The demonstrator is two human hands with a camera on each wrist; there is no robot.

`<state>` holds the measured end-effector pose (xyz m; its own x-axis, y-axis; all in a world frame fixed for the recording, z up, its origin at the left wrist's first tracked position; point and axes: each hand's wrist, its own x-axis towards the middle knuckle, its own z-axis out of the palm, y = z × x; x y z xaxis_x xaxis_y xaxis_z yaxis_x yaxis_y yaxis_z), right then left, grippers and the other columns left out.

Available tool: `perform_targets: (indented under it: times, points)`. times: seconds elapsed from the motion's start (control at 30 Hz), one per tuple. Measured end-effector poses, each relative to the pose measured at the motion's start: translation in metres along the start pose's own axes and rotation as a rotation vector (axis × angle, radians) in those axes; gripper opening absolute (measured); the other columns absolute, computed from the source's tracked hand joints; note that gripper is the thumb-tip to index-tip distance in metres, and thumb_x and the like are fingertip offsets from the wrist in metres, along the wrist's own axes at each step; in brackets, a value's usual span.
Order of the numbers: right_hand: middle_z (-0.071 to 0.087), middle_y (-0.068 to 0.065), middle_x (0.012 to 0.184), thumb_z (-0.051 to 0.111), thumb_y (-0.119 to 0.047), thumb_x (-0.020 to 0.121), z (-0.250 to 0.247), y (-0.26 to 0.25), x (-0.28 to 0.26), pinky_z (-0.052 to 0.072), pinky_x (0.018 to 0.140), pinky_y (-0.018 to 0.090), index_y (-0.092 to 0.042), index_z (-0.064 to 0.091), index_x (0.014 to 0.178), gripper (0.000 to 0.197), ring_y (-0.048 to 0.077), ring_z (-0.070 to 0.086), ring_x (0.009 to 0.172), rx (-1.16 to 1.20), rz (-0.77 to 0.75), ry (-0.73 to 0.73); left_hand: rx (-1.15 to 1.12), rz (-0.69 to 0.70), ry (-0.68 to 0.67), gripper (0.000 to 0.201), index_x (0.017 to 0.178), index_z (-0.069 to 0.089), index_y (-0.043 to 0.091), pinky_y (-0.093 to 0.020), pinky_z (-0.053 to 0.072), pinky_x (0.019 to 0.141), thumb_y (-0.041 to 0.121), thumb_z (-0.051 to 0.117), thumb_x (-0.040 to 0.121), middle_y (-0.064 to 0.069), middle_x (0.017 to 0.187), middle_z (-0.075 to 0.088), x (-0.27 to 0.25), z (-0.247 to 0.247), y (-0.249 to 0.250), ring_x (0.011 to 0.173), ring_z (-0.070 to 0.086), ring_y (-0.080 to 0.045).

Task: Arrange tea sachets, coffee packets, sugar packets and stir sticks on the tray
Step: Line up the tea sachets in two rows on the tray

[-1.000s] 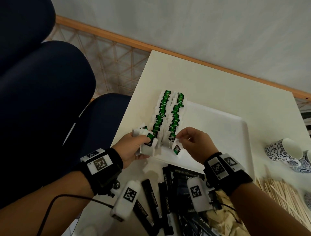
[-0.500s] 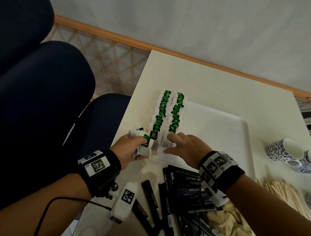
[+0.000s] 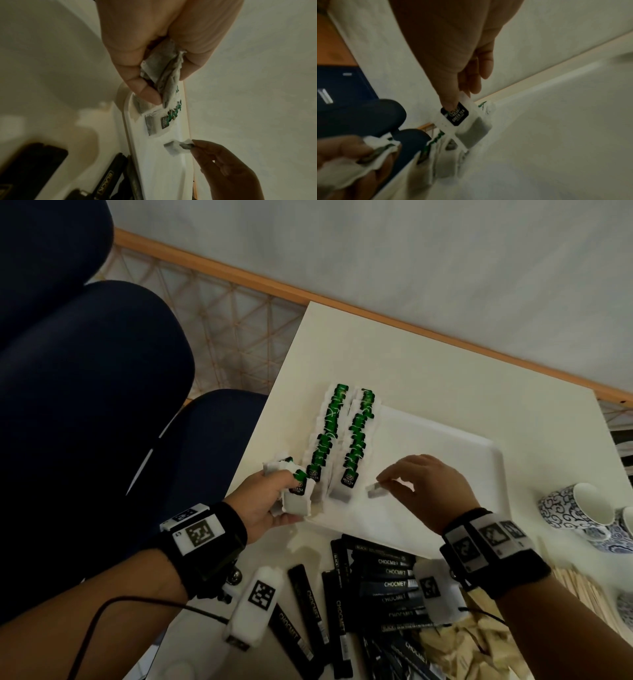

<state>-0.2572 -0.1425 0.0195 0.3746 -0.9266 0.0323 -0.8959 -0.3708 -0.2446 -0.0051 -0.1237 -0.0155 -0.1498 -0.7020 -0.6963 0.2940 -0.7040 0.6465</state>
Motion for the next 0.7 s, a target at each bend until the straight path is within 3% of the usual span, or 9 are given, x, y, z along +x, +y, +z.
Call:
perform_targets:
  times: [0.13, 0.27, 0.47, 0.6, 0.7]
  points:
    - [0.065, -0.017, 0.078, 0.066, -0.030, 0.086, 0.000, -0.012, -0.003, 0.046, 0.065, 0.022, -0.036, 0.071, 0.087, 0.007, 0.002, 0.059, 0.072, 0.235, 0.083, -0.103, -0.026, -0.001, -0.035, 0.020, 0.103, 0.059, 0.009, -0.037, 0.057, 0.068, 0.002, 0.045, 0.091, -0.011, 0.096, 0.066, -0.001, 0.002, 0.001, 0.078, 0.065, -0.023]
    - [0.070, -0.018, 0.081, 0.066, -0.028, 0.087, 0.015, -0.020, 0.004, 0.043, 0.068, 0.011, -0.036, 0.071, 0.088, 0.009, -0.002, 0.061, 0.076, 0.410, 0.180, -0.181, -0.024, 0.029, -0.028, 0.022, 0.105, 0.059, 0.011, -0.033, 0.060, 0.063, -0.002, 0.047, 0.091, -0.009, 0.092, 0.069, -0.001, -0.001, 0.002, 0.078, 0.068, -0.022]
    - [0.062, -0.015, 0.064, 0.063, -0.027, 0.088, 0.041, -0.013, 0.022, 0.037, 0.061, 0.012, -0.032, 0.070, 0.091, 0.009, -0.004, 0.054, 0.062, 0.385, 0.308, -0.193, -0.004, 0.074, 0.002, 0.022, 0.103, 0.060, 0.012, -0.045, 0.057, 0.079, -0.004, 0.053, 0.090, -0.010, 0.097, 0.069, 0.000, -0.008, 0.002, 0.087, 0.067, -0.025]
    - [0.060, -0.017, 0.067, 0.062, -0.029, 0.089, 0.040, -0.012, 0.027, 0.039, 0.061, 0.012, -0.032, 0.069, 0.094, 0.009, -0.003, 0.055, 0.066, 0.354, 0.324, -0.174, 0.010, 0.092, 0.024, 0.021, 0.101, 0.060, 0.011, -0.049, 0.053, 0.087, -0.005, 0.057, 0.087, -0.011, 0.097, 0.068, 0.003, -0.011, 0.002, 0.086, 0.066, -0.025]
    - [0.061, -0.017, 0.076, 0.063, -0.033, 0.088, 0.037, -0.013, 0.026, 0.042, 0.067, 0.019, -0.035, 0.066, 0.097, 0.010, -0.001, 0.055, 0.071, 0.336, 0.308, -0.160, 0.038, 0.095, 0.022, 0.023, 0.102, 0.061, 0.011, -0.047, 0.052, 0.087, -0.006, 0.059, 0.086, -0.011, 0.097, 0.068, 0.005, -0.010, 0.001, 0.085, 0.065, -0.024]
